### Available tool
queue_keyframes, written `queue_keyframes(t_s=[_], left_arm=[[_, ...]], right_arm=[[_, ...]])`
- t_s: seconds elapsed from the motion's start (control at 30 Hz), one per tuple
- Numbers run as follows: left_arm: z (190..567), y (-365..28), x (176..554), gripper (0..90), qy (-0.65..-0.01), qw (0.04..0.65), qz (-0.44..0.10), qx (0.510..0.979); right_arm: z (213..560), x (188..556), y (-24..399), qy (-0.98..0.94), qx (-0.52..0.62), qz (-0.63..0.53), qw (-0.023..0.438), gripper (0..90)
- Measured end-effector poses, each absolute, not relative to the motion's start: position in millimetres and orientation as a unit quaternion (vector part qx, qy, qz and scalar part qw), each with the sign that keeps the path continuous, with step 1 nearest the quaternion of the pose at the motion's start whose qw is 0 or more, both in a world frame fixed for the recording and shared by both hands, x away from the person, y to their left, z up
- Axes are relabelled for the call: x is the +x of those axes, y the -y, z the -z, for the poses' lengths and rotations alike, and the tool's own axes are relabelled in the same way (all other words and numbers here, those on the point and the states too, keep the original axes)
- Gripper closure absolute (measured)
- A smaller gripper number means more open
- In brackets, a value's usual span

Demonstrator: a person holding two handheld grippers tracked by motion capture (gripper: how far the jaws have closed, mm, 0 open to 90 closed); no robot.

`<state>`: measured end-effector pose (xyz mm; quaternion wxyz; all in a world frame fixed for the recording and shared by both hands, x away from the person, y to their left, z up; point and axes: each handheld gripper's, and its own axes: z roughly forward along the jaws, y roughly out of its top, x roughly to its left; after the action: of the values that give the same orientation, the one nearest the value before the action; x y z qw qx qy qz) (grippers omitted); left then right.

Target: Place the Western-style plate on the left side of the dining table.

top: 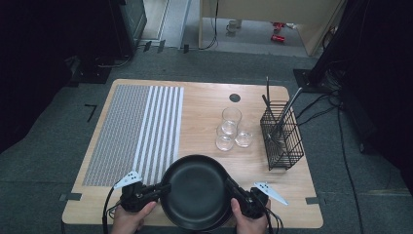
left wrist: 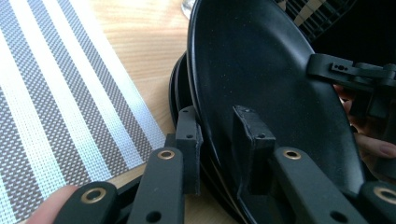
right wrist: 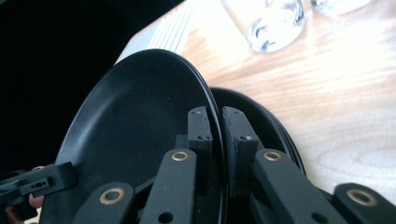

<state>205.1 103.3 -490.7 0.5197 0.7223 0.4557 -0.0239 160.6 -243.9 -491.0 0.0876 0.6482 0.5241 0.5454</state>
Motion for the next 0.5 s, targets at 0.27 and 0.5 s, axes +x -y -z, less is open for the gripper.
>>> queue_keyframes(t_s=[0.27,0.5], left_arm=[[484.1,-110.5,208.9,76.3,-0.46,0.532,0.021,0.711],[472.8,-123.0,215.4,76.3,-0.458,0.54,0.003,0.706]], right_arm=[[485.1,163.4,238.4,-0.525,0.639,-0.555,0.093,83.1],[476.2,172.8,227.5,-0.528,0.633,-0.559,0.093,83.0]])
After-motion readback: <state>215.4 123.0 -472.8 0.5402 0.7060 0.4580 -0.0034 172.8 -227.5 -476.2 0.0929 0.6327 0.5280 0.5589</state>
